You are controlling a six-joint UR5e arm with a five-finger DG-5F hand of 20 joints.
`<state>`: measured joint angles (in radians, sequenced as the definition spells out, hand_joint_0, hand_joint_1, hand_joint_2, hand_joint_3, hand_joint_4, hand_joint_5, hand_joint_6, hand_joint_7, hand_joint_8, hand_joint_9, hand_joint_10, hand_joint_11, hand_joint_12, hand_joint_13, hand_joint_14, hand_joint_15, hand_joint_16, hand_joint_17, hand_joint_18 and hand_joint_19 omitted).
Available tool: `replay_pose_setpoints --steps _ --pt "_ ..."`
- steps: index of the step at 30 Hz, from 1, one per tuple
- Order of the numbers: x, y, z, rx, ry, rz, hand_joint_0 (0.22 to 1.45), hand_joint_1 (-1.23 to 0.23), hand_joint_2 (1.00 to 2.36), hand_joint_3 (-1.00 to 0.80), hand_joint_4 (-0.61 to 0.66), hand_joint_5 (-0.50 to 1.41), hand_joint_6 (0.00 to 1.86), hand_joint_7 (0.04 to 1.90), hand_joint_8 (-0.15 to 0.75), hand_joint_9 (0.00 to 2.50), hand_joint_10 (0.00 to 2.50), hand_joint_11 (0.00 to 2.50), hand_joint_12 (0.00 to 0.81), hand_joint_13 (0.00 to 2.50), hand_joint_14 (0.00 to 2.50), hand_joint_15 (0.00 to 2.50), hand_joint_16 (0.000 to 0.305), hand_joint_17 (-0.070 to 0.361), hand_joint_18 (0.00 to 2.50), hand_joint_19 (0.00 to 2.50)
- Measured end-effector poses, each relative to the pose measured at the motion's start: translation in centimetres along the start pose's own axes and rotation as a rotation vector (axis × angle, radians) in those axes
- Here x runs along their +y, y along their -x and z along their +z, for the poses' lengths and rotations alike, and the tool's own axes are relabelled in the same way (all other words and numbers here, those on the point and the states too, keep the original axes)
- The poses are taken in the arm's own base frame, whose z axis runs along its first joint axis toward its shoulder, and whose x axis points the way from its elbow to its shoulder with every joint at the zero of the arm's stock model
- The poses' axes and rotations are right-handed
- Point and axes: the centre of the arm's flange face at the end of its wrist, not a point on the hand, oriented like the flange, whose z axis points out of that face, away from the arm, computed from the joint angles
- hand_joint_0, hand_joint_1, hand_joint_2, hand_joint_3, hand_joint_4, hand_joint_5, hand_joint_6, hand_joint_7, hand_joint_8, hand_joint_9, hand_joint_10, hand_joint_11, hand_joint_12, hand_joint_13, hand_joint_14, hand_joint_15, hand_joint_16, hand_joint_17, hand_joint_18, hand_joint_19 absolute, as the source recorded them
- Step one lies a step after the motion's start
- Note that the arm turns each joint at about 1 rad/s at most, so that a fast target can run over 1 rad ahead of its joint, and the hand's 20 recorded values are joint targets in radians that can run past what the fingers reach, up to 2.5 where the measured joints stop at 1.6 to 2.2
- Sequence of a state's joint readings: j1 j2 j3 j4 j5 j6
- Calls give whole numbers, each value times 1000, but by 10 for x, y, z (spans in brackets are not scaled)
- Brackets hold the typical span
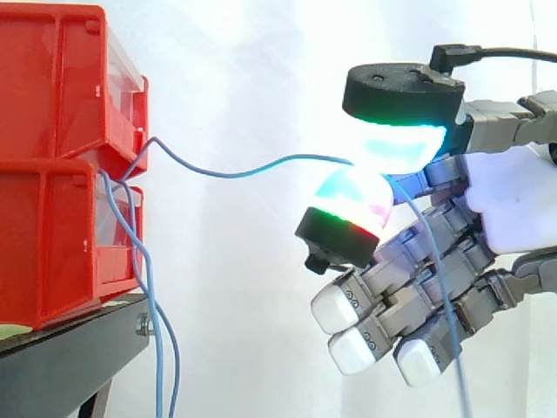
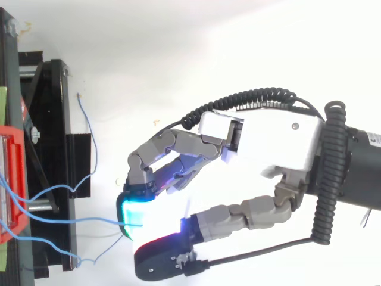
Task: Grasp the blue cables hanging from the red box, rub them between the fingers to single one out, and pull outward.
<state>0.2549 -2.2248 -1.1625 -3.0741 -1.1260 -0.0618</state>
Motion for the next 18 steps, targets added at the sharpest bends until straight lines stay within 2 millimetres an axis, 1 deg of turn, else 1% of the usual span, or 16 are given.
replay_pose_setpoints --steps 4,6,10,13,16,18 --pt "-1 0 0 0 -3 -4 594 -891 1000 34 -110 -66 909 1092 384 823 5 196 469 821 10 298 64 144 846 252" --pt "-6 0 -2 1 -15 -16 594 -891 1001 31 -107 -66 910 1086 383 824 4 190 468 822 10 295 64 144 848 258" --pt "-28 -3 -10 13 -64 -57 595 -891 1000 33 -104 -65 910 1089 385 827 4 202 468 823 10 305 64 144 850 260" --pt "-46 -9 -16 26 -85 -61 595 -891 1001 33 -104 -65 909 1089 384 831 6 202 465 826 10 312 64 143 853 256" --pt "-53 -14 -15 28 -57 -36 596 -893 1001 29 -105 -65 910 1088 389 835 5 205 465 827 10 312 64 144 854 258" --pt "-54 -16 -13 28 -31 -21 595 -892 1000 33 -106 -65 910 1082 386 835 5 199 465 827 10 306 64 144 855 258"
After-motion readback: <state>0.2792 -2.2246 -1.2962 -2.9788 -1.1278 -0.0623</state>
